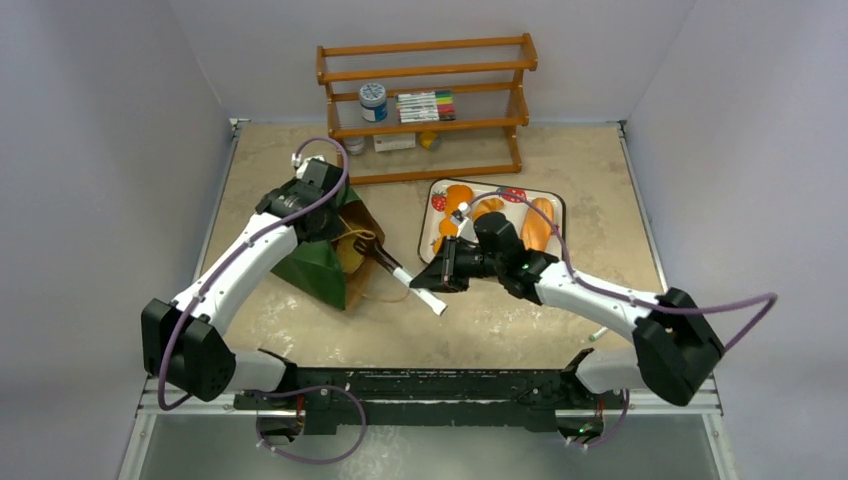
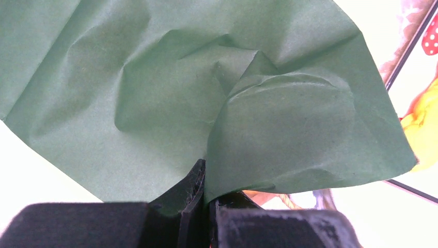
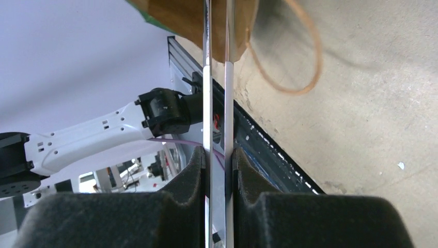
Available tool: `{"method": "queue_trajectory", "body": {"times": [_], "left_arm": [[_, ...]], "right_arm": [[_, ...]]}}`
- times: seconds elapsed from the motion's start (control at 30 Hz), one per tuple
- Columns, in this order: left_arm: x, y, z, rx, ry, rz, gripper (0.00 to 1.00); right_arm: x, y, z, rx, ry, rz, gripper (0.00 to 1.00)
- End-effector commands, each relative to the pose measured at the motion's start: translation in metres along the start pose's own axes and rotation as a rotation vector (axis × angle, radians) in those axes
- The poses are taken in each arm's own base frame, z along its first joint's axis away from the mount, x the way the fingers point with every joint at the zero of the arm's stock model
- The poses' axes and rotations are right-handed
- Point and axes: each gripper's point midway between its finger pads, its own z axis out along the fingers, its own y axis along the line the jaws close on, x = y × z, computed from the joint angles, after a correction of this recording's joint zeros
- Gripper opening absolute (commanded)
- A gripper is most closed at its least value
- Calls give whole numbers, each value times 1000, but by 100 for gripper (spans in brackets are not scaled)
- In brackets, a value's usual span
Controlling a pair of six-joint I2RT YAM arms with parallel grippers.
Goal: Take the fake bread out of the paper bag
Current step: Take out the fake bread from the paper bag.
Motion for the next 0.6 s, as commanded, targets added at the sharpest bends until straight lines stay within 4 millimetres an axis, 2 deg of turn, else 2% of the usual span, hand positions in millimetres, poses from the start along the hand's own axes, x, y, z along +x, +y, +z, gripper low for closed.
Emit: {"method": "queue_trajectory", "body": {"times": [0.0,0.17,0.37,0.57], "left_arm": [[-19,1,-1,-21,-59,-53,0],[-18,4,3,-40,-65,-71,0],[-30,7,9,-76,-97,-137,0],[-31,10,18,-106,-100,-176,0]], "right_arm": [[-10,13,-23,4,-93,-67,0],[-14,18,-40,34,-157,-68,0],[-13,19,-66,81,-226,-46,0],[-25,29,-95,129,-346,-38,0]]}}
